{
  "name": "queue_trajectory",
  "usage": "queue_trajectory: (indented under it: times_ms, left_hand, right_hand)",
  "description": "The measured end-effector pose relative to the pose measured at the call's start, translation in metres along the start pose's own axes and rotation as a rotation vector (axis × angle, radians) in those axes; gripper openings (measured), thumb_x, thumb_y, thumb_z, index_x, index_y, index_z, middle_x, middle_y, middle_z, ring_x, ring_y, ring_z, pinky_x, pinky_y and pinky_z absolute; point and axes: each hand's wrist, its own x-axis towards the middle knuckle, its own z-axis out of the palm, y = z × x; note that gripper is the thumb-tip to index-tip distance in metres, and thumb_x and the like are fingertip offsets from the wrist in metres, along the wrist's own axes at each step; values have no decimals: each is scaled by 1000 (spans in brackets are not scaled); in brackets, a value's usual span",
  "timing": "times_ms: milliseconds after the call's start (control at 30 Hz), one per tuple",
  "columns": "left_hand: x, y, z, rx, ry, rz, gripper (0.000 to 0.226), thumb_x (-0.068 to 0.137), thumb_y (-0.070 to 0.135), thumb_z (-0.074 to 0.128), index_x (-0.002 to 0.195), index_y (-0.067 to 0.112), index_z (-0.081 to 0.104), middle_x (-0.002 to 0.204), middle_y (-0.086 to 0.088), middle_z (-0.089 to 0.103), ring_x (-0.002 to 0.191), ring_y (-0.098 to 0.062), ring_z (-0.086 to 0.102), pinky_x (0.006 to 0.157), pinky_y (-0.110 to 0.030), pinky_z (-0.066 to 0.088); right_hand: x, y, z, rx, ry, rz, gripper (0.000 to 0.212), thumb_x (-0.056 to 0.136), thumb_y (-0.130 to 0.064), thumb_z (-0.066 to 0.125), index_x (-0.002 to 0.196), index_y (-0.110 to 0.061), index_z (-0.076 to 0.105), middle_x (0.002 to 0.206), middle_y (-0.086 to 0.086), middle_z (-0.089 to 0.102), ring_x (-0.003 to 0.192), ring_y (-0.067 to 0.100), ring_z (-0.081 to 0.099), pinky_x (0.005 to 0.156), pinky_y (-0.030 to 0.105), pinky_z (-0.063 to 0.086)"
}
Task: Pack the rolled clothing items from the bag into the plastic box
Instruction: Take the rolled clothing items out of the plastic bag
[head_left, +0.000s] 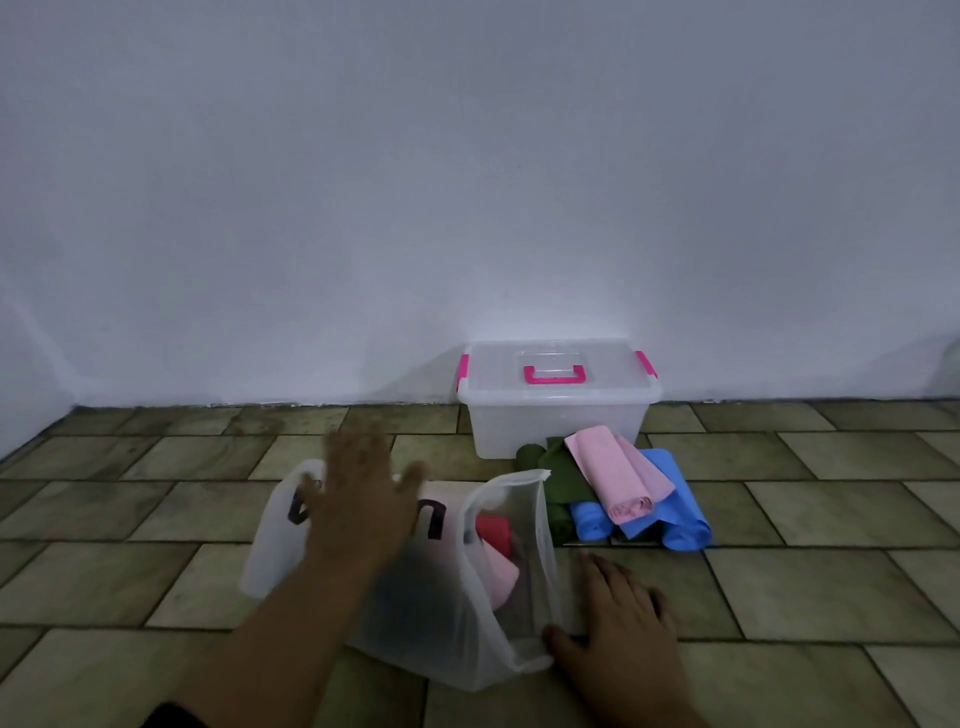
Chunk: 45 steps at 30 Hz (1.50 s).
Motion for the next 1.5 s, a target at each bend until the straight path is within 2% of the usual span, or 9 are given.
queue_trajectory:
  times_ms: [100, 433, 533, 700, 867, 1067, 1233, 1333, 1500]
  left_hand:
    - [-28, 42, 8, -70, -81, 295, 73, 76, 82, -2, 138, 51, -23, 152, 15, -28, 140, -14, -25, 110, -51, -6]
    - [-24, -22, 60, -115, -345, 126, 62, 91, 63, 25, 146, 47, -1, 160, 6, 10, 143, -19, 19, 113, -46, 23]
    - [-22, -16, 63, -128, -345, 115, 61, 91, 63, 21, 146, 47, -1, 160, 7, 8, 145, -19, 13, 114, -47, 19]
    - [-20, -8, 65, -178, -368, 81, 59, 93, 61, 18, 147, 45, 1, 160, 6, 6, 145, -19, 12, 116, -48, 14]
    - [-23, -14, 63, -214, -360, 50, 65, 88, 67, 10, 148, 43, 2, 160, 8, 6, 145, -16, 12, 117, -48, 15]
    - [-19, -9, 65, -157, -333, 72, 63, 92, 63, 13, 149, 38, 5, 160, 6, 6, 146, -15, 5, 118, -47, 11]
    - [-20, -5, 66, -145, -351, 80, 60, 95, 58, 19, 149, 37, 5, 160, 5, 5, 146, -15, 2, 117, -47, 6]
    - [-21, -8, 65, -156, -367, 80, 61, 94, 60, 22, 149, 38, 7, 160, 6, 6, 146, -15, 3, 118, -48, 8]
    - [-11, -15, 59, -153, -316, 103, 64, 88, 66, 33, 146, 39, 24, 157, 8, 21, 142, -15, 23, 115, -45, 23]
  right_hand:
    - [-1, 2, -1, 23, 6, -14, 94, 69, -75, 41, 149, -33, 13, 156, -10, 20, 143, 12, 15, 116, 46, 9]
    - [3, -16, -16, 216, 243, -196, 66, 70, -51, 68, 131, -40, 43, 135, -16, 41, 118, 1, 38, 98, 16, 32]
    - [17, -47, -26, 340, 55, -340, 51, 73, -47, 66, 120, -44, 48, 107, -25, 47, 97, -5, 48, 75, 7, 36]
    - [39, -65, -26, 492, -212, -262, 48, 76, -24, 68, 117, -39, 49, 107, -10, 60, 88, 8, 63, 75, 29, 58]
    - [35, -36, -52, 529, -24, -281, 36, 70, -18, 72, 83, -46, 54, 84, -15, 62, 75, -7, 59, 54, 10, 45]
    - [42, 42, -104, 835, 435, 2, 36, 71, -4, 75, 83, -34, 59, 80, -4, 66, 73, 21, 63, 56, 33, 49]
    - [68, 51, -87, 605, 545, 235, 31, 72, -20, 76, 93, -25, 55, 82, 4, 63, 70, 24, 60, 64, 35, 49]
    - [75, 44, -78, 442, 418, 190, 37, 73, -28, 76, 104, -18, 58, 78, 0, 59, 64, 17, 56, 53, 25, 36]
    - [66, 8, -77, 118, 594, -62, 41, 70, -42, 72, 106, -28, 57, 102, -1, 55, 90, 16, 51, 75, 30, 45]
